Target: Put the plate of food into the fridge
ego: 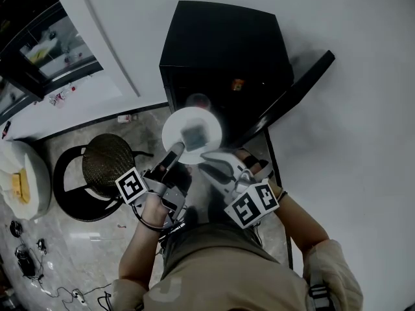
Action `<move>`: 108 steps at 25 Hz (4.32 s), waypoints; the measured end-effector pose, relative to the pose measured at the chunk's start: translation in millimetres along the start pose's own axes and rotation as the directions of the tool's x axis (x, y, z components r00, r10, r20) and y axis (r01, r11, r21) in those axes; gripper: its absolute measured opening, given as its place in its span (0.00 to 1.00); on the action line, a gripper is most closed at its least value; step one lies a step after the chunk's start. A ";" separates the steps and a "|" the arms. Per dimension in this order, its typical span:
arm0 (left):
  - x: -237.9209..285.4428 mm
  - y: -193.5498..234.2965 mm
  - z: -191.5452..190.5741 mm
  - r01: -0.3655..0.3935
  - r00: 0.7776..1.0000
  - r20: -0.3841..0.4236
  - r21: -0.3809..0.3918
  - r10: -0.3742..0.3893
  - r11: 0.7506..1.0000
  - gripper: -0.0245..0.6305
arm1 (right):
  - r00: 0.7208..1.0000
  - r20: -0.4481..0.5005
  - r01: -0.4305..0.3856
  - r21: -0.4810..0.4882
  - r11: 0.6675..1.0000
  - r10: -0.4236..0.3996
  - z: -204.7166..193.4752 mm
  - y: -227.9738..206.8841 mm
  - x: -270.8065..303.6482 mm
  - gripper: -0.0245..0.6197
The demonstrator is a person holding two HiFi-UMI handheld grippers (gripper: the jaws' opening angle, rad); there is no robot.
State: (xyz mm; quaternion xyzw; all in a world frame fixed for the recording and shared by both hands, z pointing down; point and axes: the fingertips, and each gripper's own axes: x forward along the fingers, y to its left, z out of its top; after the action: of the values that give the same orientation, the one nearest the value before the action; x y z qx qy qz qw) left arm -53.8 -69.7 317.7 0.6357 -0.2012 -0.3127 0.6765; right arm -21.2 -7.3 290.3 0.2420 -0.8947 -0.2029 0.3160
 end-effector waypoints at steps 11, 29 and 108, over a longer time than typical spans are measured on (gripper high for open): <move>-11.8 14.0 -4.8 -0.043 0.999 -0.020 0.038 0.044 0.998 0.10 | 0.998 0.043 0.022 0.520 0.854 -0.052 -19.0 -0.9 -21.4 0.15; -24.2 24.8 -29.0 -0.029 0.996 -0.079 0.078 0.035 0.997 0.10 | 0.953 0.288 -0.298 0.946 -0.128 -0.095 -68.6 9.5 -30.0 0.23; -16.9 158.8 -53.6 -0.366 0.791 -0.175 0.633 0.587 0.682 0.06 | 0.990 0.026 -0.119 0.703 -0.701 -0.142 -242.1 82.9 30.9 0.09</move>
State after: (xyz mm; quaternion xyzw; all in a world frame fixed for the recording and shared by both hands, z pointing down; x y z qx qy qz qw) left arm -3.6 -19.4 470.4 0.7769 -0.3168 0.0762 0.5387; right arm 93.0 -9.1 521.4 0.3823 -0.5457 0.7262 -0.1693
